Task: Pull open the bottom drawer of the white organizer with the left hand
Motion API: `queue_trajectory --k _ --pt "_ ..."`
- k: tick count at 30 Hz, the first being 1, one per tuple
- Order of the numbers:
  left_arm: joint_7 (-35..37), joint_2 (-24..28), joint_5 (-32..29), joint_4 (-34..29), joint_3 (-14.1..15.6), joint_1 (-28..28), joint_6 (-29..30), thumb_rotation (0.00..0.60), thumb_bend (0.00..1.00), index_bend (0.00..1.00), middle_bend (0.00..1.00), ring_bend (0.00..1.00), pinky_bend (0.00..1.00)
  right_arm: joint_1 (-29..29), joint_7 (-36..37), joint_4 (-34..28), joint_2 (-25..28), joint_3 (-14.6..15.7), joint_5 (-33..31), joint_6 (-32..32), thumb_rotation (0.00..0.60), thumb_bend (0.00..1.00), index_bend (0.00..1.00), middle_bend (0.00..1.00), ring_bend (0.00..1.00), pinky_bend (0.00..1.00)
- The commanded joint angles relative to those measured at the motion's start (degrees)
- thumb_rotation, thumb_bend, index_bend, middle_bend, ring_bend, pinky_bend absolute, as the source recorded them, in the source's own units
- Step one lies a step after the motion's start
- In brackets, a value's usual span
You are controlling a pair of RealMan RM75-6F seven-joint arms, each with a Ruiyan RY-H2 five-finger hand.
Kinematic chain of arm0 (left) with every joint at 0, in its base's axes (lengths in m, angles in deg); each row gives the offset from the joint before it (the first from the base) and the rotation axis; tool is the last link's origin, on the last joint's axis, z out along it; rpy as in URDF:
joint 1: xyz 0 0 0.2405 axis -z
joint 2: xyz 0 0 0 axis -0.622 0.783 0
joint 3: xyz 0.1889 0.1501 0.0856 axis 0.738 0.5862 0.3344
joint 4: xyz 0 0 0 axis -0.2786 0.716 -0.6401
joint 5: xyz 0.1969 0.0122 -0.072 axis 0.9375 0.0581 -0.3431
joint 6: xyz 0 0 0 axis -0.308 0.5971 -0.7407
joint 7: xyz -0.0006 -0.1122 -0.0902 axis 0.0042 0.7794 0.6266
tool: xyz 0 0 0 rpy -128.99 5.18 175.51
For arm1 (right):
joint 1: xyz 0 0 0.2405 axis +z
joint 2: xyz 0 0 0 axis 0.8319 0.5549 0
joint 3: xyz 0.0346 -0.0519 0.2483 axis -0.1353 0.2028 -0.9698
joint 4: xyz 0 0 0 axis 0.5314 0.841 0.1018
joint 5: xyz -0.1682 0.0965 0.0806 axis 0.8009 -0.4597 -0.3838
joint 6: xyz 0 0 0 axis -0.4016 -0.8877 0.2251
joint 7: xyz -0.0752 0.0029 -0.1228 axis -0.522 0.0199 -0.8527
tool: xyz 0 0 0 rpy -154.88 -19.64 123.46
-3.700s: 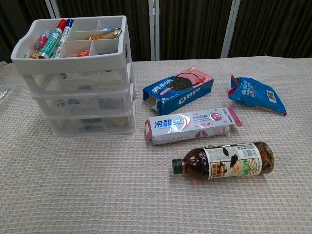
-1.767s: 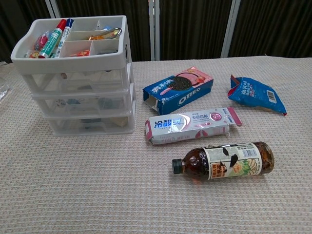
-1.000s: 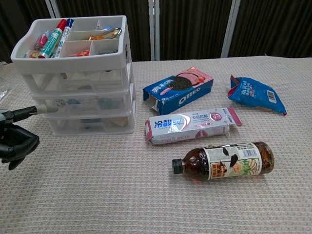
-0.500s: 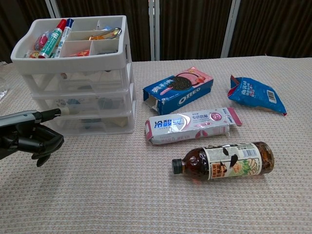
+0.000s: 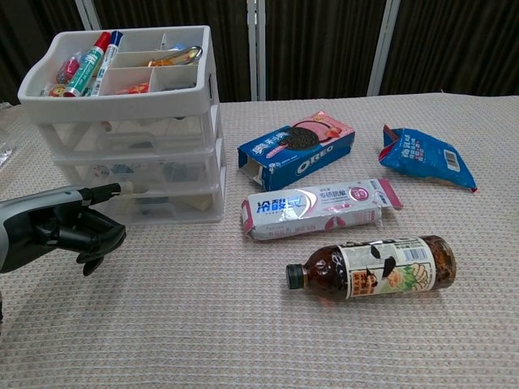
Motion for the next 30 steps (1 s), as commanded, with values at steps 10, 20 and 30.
queue_trajectory --k 10,20,30 --pt "-2.0 -1.6 -2.2 1.2 -1.0 1.2 -0.7 0.600 0.65 0.00 0.76 0.78 0.67 -0.1 0.1 -0.2 0.0 0.2 0.4 -0.2 0.600 0.04 0.00 0.00 0.00 0.00" --pt "1.1 -3.2 -0.1 3.0 -2.4 1.7 -1.3 0.600 0.65 0.00 0.76 0.78 0.67 -0.1 -0.2 -0.1 -0.2 0.2 0.3 0.0 0.600 0.04 0.00 0.00 0.00 0.00" --pt "3.1 -4.0 0.9 4.3 -2.4 2.1 -2.3 0.600 0.66 0.00 0.76 0.79 0.67 0.0 -0.5 -0.2 -0.3 0.3 0.3 0.2 0.600 0.04 0.00 0.00 0.00 0.00"
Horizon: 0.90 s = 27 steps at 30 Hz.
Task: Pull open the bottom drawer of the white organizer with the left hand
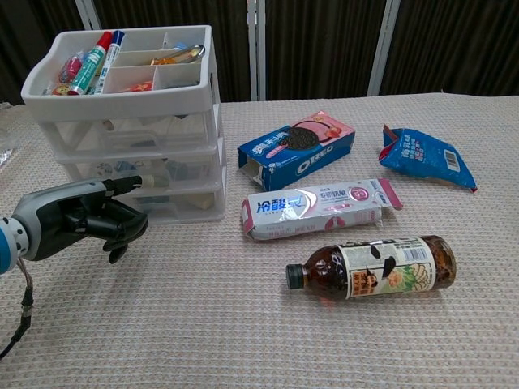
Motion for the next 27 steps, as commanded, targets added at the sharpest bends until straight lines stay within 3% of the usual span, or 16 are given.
queue_trajectory --k 1,18,27 --pt "0.3 -0.3 0.4 0.4 0.2 0.1 -0.2 0.600 0.67 0.00 0.76 0.79 0.67 0.0 0.0 0.0 0.0 0.0 0.0 0.0 0.600 0.04 0.00 0.00 0.00 0.00" --pt "3.1 -0.8 4.0 1.6 1.2 0.1 -0.4 0.600 0.67 0.00 0.76 0.79 0.67 0.0 -0.4 0.0 -0.2 0.0 -0.1 0.2 0.600 0.04 0.00 0.00 0.00 0.00" --pt "4.4 -0.3 6.3 2.1 2.8 -0.3 -0.3 0.600 0.67 0.07 0.76 0.79 0.67 -0.1 -0.5 -0.2 -0.1 0.0 -0.1 0.0 0.600 0.04 0.00 0.00 0.00 0.00"
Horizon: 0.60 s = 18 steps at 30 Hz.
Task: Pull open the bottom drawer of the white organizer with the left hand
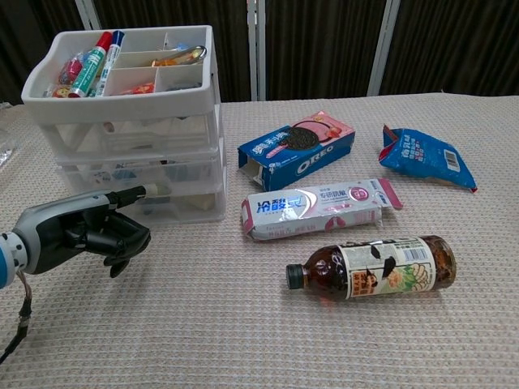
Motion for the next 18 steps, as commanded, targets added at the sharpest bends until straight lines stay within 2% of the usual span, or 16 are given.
queue_trajectory --k 1,18 --pt "0.4 0.2 0.7 0.1 0.5 -0.3 0.2 0.600 0.67 0.07 0.76 0.79 0.67 0.0 0.0 -0.1 0.0 0.0 0.0 -0.1 0.600 0.04 0.00 0.00 0.00 0.00" --pt "1.8 2.4 9.5 -0.4 6.7 -3.4 6.0 0.600 0.67 0.07 0.76 0.78 0.67 0.0 -0.5 0.1 -0.2 -0.2 -0.5 0.0 0.600 0.04 0.00 0.00 0.00 0.00"
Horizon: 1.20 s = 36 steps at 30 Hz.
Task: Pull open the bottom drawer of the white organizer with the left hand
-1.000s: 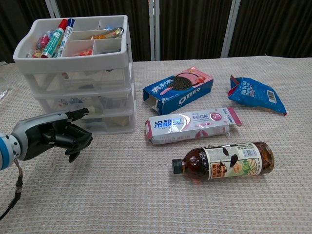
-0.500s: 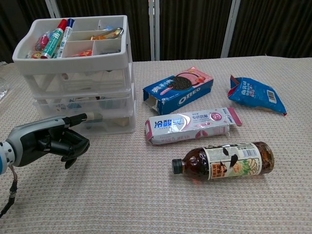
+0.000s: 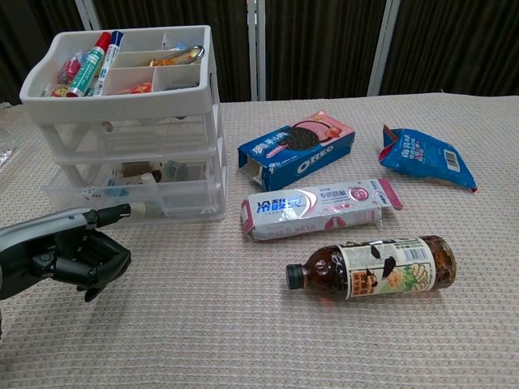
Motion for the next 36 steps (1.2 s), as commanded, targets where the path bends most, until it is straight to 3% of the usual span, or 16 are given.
queue_trajectory --k 1,13,19,24,30,36 --pt "-0.3 -0.1 1.0 0.4 1.0 -0.8 1.2 0.600 0.67 0.07 0.76 0.79 0.67 0.0 0.1 0.0 0.0 0.0 -0.2 0.1 0.600 0.04 0.00 0.00 0.00 0.00" --pt "-8.5 0.4 3.3 1.8 3.3 -4.0 8.2 0.600 0.67 0.01 0.76 0.79 0.67 0.0 -0.7 0.0 -0.4 0.0 -0.2 0.1 0.600 0.04 0.00 0.00 0.00 0.00" --pt "-25.5 0.7 8.8 3.3 3.5 -7.5 19.9 0.600 0.66 0.00 0.78 0.79 0.67 -0.2 -1.4 0.1 -0.7 -0.1 0.0 -0.5 0.600 0.04 0.00 0.00 0.00 0.00" --pt "-35.7 2.9 10.7 -1.2 2.8 -9.6 26.0 0.600 0.66 0.00 0.78 0.78 0.67 -0.3 -1.8 0.2 -0.9 -0.2 0.1 -0.7 0.600 0.04 0.00 0.00 0.00 0.00" --pt "-43.2 6.9 7.8 -7.1 0.8 -9.9 26.6 0.600 0.66 0.01 0.80 0.80 0.68 -0.3 -2.3 0.2 -1.0 -0.1 0.0 -0.6 0.600 0.04 0.00 0.00 0.00 0.00" --pt "-46.2 8.6 2.0 -11.3 -0.8 -8.4 21.9 0.600 0.66 0.14 0.83 0.82 0.69 -0.3 -2.9 0.1 -1.2 -0.1 0.0 -0.5 0.600 0.04 0.00 0.00 0.00 0.00"
